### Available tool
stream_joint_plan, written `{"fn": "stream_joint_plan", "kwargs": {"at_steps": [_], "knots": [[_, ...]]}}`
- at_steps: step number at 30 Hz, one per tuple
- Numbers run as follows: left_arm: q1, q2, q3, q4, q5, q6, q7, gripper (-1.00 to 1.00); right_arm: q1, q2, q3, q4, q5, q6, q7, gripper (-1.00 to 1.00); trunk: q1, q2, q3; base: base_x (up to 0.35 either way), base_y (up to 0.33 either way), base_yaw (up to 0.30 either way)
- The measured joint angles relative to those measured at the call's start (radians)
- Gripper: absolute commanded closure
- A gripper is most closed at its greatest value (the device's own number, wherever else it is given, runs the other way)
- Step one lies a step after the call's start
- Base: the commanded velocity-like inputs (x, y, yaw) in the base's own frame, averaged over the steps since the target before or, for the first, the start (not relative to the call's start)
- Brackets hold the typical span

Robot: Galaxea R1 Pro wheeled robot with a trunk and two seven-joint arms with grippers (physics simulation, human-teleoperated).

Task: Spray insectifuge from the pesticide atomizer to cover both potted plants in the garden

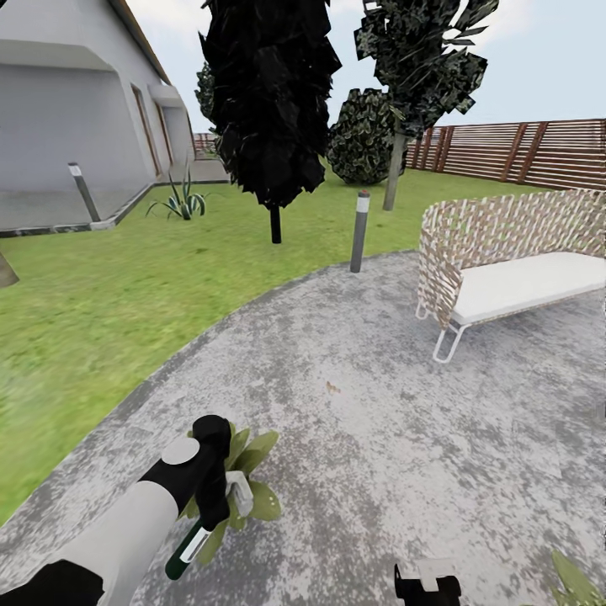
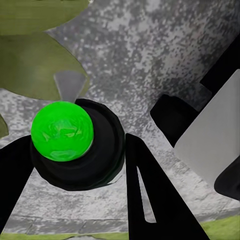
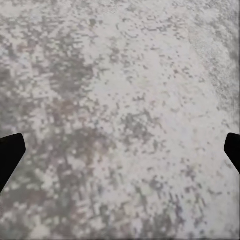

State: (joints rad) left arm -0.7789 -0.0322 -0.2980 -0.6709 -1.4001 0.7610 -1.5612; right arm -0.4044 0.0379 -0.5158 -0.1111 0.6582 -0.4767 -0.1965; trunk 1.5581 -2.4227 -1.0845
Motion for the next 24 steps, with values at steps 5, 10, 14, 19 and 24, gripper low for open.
{"fn": "stream_joint_plan", "kwargs": {"at_steps": [5,10,14,19,24], "knots": [[0.000,0.000,-0.001,0.000,0.000,0.001,0.000,1.00,0.000,0.002,0.000,0.000,0.000,0.000,0.000,-1.00,0.000,0.000,0.000,0.000,0.000,-0.002],[0.000,-0.003,0.000,0.000,0.000,0.001,0.000,1.00,0.000,0.002,0.000,0.000,0.000,0.000,0.000,-1.00,0.000,0.000,0.000,0.000,0.000,0.000],[0.000,0.003,0.001,-0.001,-0.001,0.002,0.000,1.00,0.000,0.002,0.000,0.000,0.000,0.000,0.000,-1.00,0.000,0.000,0.000,0.000,0.000,0.000],[0.000,0.012,0.009,-0.010,0.000,0.003,0.000,1.00,0.000,0.002,0.000,0.000,0.000,0.000,0.000,-1.00,0.000,0.000,0.000,0.000,0.000,0.000],[-0.006,-0.001,0.008,-0.016,0.002,0.004,0.000,1.00,0.000,0.002,0.000,0.000,0.000,0.000,0.000,-1.00,0.000,0.000,0.000,0.000,0.000,0.000]]}}
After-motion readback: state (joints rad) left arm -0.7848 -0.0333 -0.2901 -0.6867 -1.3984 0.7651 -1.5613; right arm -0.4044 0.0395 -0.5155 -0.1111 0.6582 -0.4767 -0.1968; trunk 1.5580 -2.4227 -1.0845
